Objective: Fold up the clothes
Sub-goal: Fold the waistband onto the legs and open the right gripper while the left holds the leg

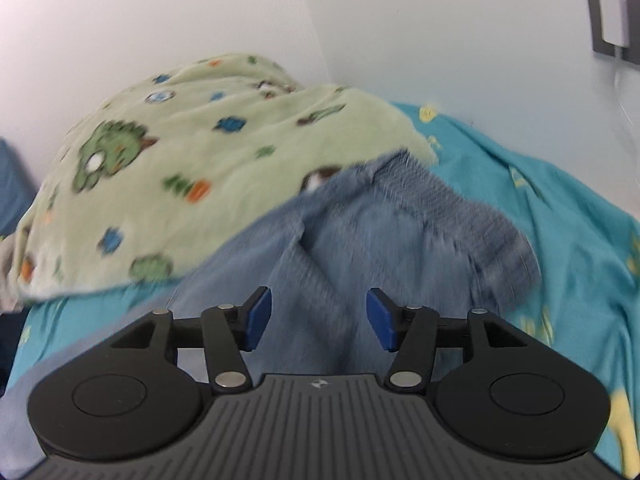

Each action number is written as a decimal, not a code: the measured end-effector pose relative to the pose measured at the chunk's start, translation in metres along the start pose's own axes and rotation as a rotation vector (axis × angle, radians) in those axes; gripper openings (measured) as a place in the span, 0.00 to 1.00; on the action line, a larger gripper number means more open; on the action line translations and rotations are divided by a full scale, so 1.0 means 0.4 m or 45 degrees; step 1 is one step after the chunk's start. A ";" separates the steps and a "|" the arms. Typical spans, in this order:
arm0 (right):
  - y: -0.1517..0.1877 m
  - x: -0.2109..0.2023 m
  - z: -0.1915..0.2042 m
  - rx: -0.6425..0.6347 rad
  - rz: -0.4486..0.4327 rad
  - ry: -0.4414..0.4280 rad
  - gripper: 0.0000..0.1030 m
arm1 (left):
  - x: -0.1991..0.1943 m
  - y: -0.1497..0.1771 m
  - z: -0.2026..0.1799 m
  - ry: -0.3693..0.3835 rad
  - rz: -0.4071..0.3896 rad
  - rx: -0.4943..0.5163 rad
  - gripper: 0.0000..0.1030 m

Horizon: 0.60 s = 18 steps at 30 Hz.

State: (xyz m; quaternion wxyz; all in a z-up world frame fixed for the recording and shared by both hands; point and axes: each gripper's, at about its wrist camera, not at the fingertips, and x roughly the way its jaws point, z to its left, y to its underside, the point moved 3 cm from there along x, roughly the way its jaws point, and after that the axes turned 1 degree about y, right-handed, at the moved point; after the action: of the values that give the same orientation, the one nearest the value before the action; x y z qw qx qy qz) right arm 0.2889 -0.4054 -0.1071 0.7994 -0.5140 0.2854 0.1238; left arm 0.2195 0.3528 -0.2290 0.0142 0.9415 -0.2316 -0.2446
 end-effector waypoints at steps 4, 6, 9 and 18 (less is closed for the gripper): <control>0.037 -0.066 0.010 0.036 0.049 -0.012 0.54 | 0.025 -0.024 0.013 0.082 -0.100 -0.085 0.73; 0.054 -0.095 0.012 0.073 0.065 -0.009 0.54 | 0.043 -0.043 0.016 0.101 -0.131 -0.076 0.73; 0.090 -0.121 0.011 0.163 0.084 -0.035 0.54 | 0.071 -0.064 0.023 0.085 -0.195 0.022 0.63; 0.173 -0.172 -0.043 0.505 0.114 -0.093 0.49 | 0.100 -0.084 -0.113 -0.335 -0.419 0.477 0.06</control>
State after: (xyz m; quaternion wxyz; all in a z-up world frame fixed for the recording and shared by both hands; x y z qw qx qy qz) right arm 0.1938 -0.3837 -0.1243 0.8885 -0.3284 0.2975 0.1193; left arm 0.2859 0.3611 -0.2122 -0.2299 0.9129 -0.1168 -0.3165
